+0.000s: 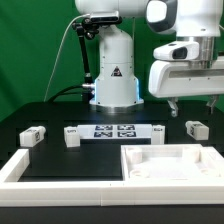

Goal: Assemble one leg

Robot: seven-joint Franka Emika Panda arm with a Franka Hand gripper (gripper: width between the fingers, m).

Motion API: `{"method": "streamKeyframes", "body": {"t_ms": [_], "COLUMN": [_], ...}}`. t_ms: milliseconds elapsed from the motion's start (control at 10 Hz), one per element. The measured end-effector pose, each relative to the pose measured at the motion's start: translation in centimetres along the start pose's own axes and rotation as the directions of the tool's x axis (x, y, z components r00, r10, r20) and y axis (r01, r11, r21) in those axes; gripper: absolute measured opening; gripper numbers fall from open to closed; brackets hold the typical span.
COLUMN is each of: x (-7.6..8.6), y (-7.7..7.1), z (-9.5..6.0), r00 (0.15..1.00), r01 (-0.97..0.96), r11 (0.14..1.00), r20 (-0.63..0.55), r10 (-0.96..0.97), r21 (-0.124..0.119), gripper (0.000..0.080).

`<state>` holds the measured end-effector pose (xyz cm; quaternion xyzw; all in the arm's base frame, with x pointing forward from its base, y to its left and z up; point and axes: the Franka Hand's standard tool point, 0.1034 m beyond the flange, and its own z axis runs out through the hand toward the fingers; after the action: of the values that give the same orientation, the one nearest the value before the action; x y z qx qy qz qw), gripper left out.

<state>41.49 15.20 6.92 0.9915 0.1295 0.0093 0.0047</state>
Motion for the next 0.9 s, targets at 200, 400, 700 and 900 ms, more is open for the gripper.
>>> {"method": "streamKeyframes", "body": {"t_ms": [200, 400, 700, 900], "x": [-0.1, -0.7, -1.3, -1.4], "y": [0.1, -0.4, -1.4, -1.2], "z": [0.0, 0.2, 0.3, 0.6], "r00": [1.000, 0.998, 0.946, 0.876], "r01": [-0.007, -0.004, -0.009, -0.006], "r11": [1.000, 1.000, 1.000, 0.999], "r20": [0.019, 0.067, 0.324, 0.481], "r10": [0.007, 0.004, 0.017, 0.027], "r21": [0.001, -0.006, -0.026, -0.047], "gripper": [0.0648, 0.0648, 0.0648, 0.0648]}}
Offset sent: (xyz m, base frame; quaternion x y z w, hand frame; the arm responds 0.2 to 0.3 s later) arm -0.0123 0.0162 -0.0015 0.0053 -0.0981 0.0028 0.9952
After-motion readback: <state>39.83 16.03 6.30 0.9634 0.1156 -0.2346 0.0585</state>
